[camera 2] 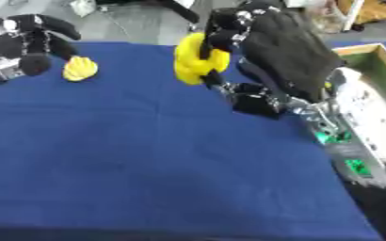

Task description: Pick up the objects with one hand, pass them to the other hand, and then place them into the box on the other side of the table.

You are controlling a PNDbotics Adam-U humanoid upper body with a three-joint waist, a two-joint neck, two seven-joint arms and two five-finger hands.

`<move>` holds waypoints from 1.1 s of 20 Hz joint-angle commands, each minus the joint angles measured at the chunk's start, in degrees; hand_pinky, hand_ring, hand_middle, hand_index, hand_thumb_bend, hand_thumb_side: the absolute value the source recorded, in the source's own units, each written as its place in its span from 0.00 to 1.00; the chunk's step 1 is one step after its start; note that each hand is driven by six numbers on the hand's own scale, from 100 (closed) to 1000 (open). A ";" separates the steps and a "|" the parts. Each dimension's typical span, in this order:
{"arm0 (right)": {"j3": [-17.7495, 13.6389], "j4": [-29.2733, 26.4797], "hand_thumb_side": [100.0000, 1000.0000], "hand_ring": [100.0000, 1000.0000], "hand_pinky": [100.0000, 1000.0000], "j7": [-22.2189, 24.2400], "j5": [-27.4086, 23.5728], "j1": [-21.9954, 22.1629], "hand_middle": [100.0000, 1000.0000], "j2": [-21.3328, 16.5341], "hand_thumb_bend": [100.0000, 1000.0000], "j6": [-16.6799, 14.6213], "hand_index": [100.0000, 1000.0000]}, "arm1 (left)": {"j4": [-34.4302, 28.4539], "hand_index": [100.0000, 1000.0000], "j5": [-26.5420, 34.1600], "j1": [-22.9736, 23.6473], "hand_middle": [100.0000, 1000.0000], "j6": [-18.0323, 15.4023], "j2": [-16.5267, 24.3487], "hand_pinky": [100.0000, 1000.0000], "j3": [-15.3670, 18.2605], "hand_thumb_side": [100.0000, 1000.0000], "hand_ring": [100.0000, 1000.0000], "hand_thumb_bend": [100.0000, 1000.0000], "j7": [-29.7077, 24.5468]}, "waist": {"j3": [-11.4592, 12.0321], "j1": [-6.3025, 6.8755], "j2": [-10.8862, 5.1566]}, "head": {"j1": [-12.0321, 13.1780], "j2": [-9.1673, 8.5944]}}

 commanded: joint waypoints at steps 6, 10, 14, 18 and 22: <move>-10.95 9.82 0.00 0.49 0.63 -7.42 5.93 2.18 0.52 -6.00 0.10 11.27 0.33 | 0.63 0.80 -0.94 4.32 0.70 0.48 0.02 0.74 5.08 0.54 0.68 0.60 6.37 | 0.23 -0.63 -1.08 | -0.92 -0.12; -13.90 26.10 0.00 0.49 0.64 -11.32 8.47 -0.75 0.53 -5.92 0.10 13.02 0.32 | -0.37 0.80 -0.44 6.35 0.69 0.40 -1.15 0.74 6.12 0.54 0.67 0.60 7.47 | 0.55 -0.43 -1.14 | -1.39 -0.12; -16.58 41.50 0.00 0.49 0.65 -16.01 9.42 -4.34 0.53 -4.96 0.10 12.49 0.33 | -1.48 0.80 0.14 8.17 0.68 0.14 -2.56 0.74 7.41 0.54 0.67 0.60 8.67 | 0.98 -0.07 -0.97 | -3.16 -0.12; -18.47 50.47 0.01 0.49 0.66 -19.22 9.90 -6.39 0.55 -4.46 0.12 12.37 0.37 | -2.18 0.79 0.50 9.36 0.67 -0.02 -3.43 0.73 8.35 0.54 0.66 0.60 9.54 | 1.35 0.06 -0.75 | -5.50 -0.12; -20.23 58.53 0.09 0.52 0.68 -20.99 9.52 -8.18 0.58 -4.20 0.17 12.45 0.48 | -3.04 0.79 0.82 10.27 0.67 -0.16 -3.98 0.73 9.01 0.54 0.66 0.60 10.14 | 1.76 0.01 -0.63 | -8.37 -0.12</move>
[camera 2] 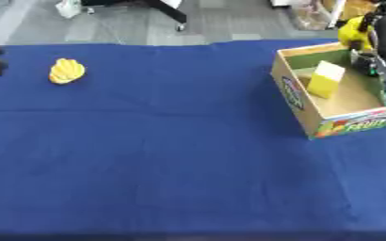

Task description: Pick up the objects with one hand, pass them to the other hand, and then place them into the box on the other side of the table.

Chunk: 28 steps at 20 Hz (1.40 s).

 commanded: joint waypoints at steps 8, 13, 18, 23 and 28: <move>-3.16 7.74 0.53 0.67 0.76 3.08 -4.53 -0.98 0.78 -2.09 0.48 -0.75 0.87 | -0.94 0.79 0.25 0.93 0.67 -0.18 0.52 0.73 1.97 0.54 0.66 0.60 0.94 | 0.39 -0.23 -0.71 | -3.63 -0.14; -4.22 1.68 0.57 0.70 0.78 4.62 -9.52 1.61 0.83 -3.36 0.48 -0.39 0.91 | 0.15 0.79 -0.10 1.24 0.67 -0.17 0.64 0.73 2.44 0.54 0.66 0.60 1.24 | 0.37 -0.29 -0.70 | -4.33 -0.14; -4.70 -9.75 0.48 0.64 0.77 -0.07 -17.38 5.41 0.82 -3.90 0.40 -1.18 0.82 | 1.45 0.79 -1.50 0.96 0.67 -0.19 1.18 0.73 3.10 0.54 0.65 0.60 1.82 | 0.19 -0.30 -0.65 | -4.51 -0.14; -4.19 -22.25 0.28 0.60 0.77 -7.11 -29.77 10.72 0.79 -3.77 0.19 -7.27 0.76 | 4.04 0.78 -4.53 -0.13 0.66 -0.08 2.34 0.72 4.09 0.52 0.65 0.59 3.39 | -0.07 -0.26 -0.55 | -4.29 -0.14; -2.61 -34.06 0.26 0.55 0.74 -7.44 -37.79 16.11 0.74 -2.56 0.10 -12.10 0.73 | 9.18 0.78 -9.70 -3.21 0.66 0.24 5.15 0.73 4.11 0.46 0.65 0.57 4.64 | -0.55 -0.12 -0.58 | -3.37 -0.14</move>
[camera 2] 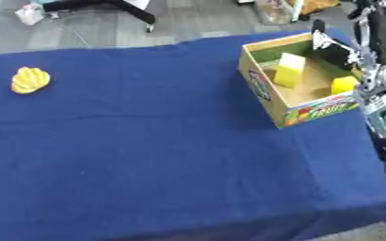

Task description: Pick up the objects with one hand, pass them to the other hand, and then place them into the box on the other side of the table.

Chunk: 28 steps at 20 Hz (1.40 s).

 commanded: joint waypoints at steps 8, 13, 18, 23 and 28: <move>4.82 -19.45 0.26 0.53 0.72 6.93 -8.68 4.64 0.72 0.62 0.06 -6.98 0.72 | 15.16 0.77 -17.15 -9.91 0.65 1.62 7.64 0.75 -1.81 0.32 0.65 0.54 -0.48 | -1.23 0.29 -0.78 | 3.03 -0.14; 7.55 -24.13 0.26 0.53 0.73 11.46 -10.02 4.44 0.72 1.29 0.05 -8.93 0.73 | 23.04 0.77 -26.17 -15.70 0.65 0.85 6.27 0.76 -3.86 0.27 0.65 0.52 -3.46 | -2.00 0.57 -0.74 | 4.81 -0.14; 9.47 -26.03 0.26 0.52 0.72 14.41 -10.93 3.17 0.72 2.48 0.04 -9.93 0.72 | 28.70 0.78 -33.48 -20.12 0.67 -0.26 4.14 0.77 -5.13 0.24 0.66 0.53 -5.58 | -3.25 1.40 -0.35 | 7.04 -0.14; 11.27 -26.03 0.27 0.52 0.72 16.42 -11.64 1.99 0.71 4.19 0.03 -10.85 0.72 | 33.15 0.78 -38.77 -23.30 0.67 -1.27 2.13 0.78 -5.44 0.22 0.66 0.53 -6.79 | -4.59 2.28 0.25 | 9.23 -0.14; 12.49 -25.85 0.27 0.51 0.72 17.72 -12.24 0.95 0.71 5.68 0.01 -11.57 0.72 | 36.72 0.77 -42.99 -25.24 0.65 -1.65 0.36 0.78 -5.35 0.20 0.65 0.53 -7.08 | -5.30 2.66 0.69 | 10.76 -0.14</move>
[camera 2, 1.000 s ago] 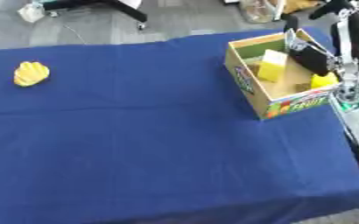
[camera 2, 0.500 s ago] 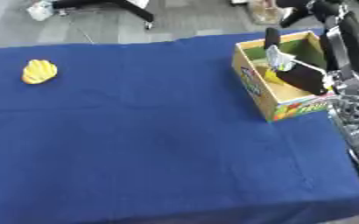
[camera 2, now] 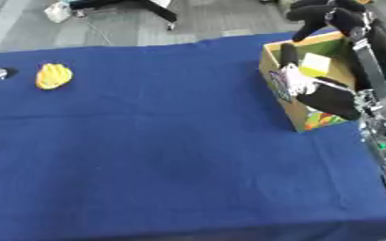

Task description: Pick up the objects with one hand, pass them to the other hand, and then place them into the box on the other side of the table.

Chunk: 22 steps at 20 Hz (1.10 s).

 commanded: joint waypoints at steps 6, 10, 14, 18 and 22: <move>0.67 -1.22 0.28 0.51 0.72 1.16 -1.05 -1.09 0.71 0.74 0.00 -0.69 0.71 | 5.91 0.74 -6.49 -3.24 0.63 0.96 -0.91 0.77 1.20 0.11 0.63 0.50 1.10 | -0.77 0.25 0.73 | 1.84 -0.14; 0.98 -1.79 0.28 0.51 0.72 1.55 -1.38 -1.05 0.71 1.43 0.00 -0.92 0.71 | 10.01 0.74 -10.35 -4.57 0.63 2.48 -2.11 0.77 2.15 0.13 0.63 0.50 3.10 | -1.46 -0.39 0.98 | 3.09 -0.14; 1.28 -2.28 0.29 0.51 0.72 1.72 -1.92 -0.95 0.71 2.22 0.00 -1.04 0.71 | 12.29 0.75 -12.39 -5.25 0.64 3.11 -2.57 0.77 2.81 0.15 0.63 0.50 4.77 | -2.19 -0.92 1.50 | 5.21 -0.52; 1.49 -2.67 0.29 0.50 0.72 1.89 -2.27 -0.95 0.70 3.00 0.00 -1.19 0.71 | 13.20 0.75 -12.92 -5.78 0.65 3.36 -2.57 0.77 3.23 0.16 0.64 0.50 5.97 | -2.92 -1.28 2.33 | 7.13 -1.08; 1.69 -2.88 0.29 0.50 0.72 1.88 -2.52 -1.13 0.70 3.59 0.00 -1.41 0.70 | 13.44 0.75 -12.89 -6.37 0.65 3.66 -2.21 0.77 3.51 0.16 0.64 0.48 6.87 | -3.69 -1.50 3.49 | 7.94 -1.98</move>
